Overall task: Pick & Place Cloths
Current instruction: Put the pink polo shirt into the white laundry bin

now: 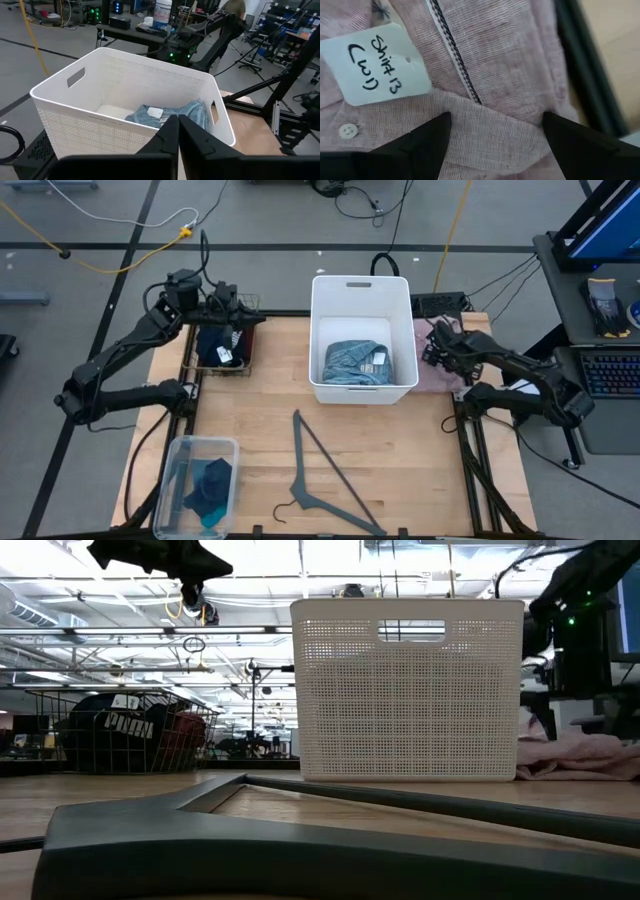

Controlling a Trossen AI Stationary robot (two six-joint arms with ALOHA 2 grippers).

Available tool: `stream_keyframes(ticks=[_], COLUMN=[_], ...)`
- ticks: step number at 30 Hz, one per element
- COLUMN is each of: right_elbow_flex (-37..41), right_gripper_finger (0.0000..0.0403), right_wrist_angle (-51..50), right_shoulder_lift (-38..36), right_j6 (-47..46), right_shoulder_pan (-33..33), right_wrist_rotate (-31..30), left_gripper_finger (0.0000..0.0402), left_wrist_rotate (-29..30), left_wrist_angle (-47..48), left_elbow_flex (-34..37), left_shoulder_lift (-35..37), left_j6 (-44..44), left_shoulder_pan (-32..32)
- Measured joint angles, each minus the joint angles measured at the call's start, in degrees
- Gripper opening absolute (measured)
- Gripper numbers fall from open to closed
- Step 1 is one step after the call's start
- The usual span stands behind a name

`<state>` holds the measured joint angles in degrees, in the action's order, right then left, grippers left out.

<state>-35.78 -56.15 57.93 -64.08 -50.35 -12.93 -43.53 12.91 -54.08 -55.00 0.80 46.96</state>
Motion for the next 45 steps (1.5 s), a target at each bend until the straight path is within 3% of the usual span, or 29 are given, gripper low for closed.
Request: stream_keyframes(ticks=[7,18,26,40,45], right_elbow_flex=[7.41,10.29,10.35,10.38,10.4], right_gripper_finger=[0.0309,0.0294,0.0227,0.0049,0.0037], right_wrist_angle=[8.4,15.54,14.32,14.95,15.16], right_shoulder_lift=[0.71,2.26,2.43,2.45,2.28], right_j6=[-3.88,-6.87,-6.91,-4.57,-2.88], right_shoulder_pan=[0.0,0.09,0.09,0.09,0.09], right_wrist_rotate=[4.06,7.05,7.05,7.21,7.76], left_gripper_finger=[0.0015,0.0007,0.0011,0.0008,0.0007], left_wrist_rotate=[0.02,0.0,0.0,-0.02,-0.04], left_wrist_angle=[-0.67,-2.48,-2.47,-2.45,-2.45], left_elbow_flex=[0.0,0.0,0.0,0.0,0.0], left_shoulder_lift=[0.0,0.0,0.0,0.0,0.0], left_j6=[0.9,1.41,1.55,1.53,1.68], left_shoulder_pan=[0.02,0.0,0.0,0.0,0.0])
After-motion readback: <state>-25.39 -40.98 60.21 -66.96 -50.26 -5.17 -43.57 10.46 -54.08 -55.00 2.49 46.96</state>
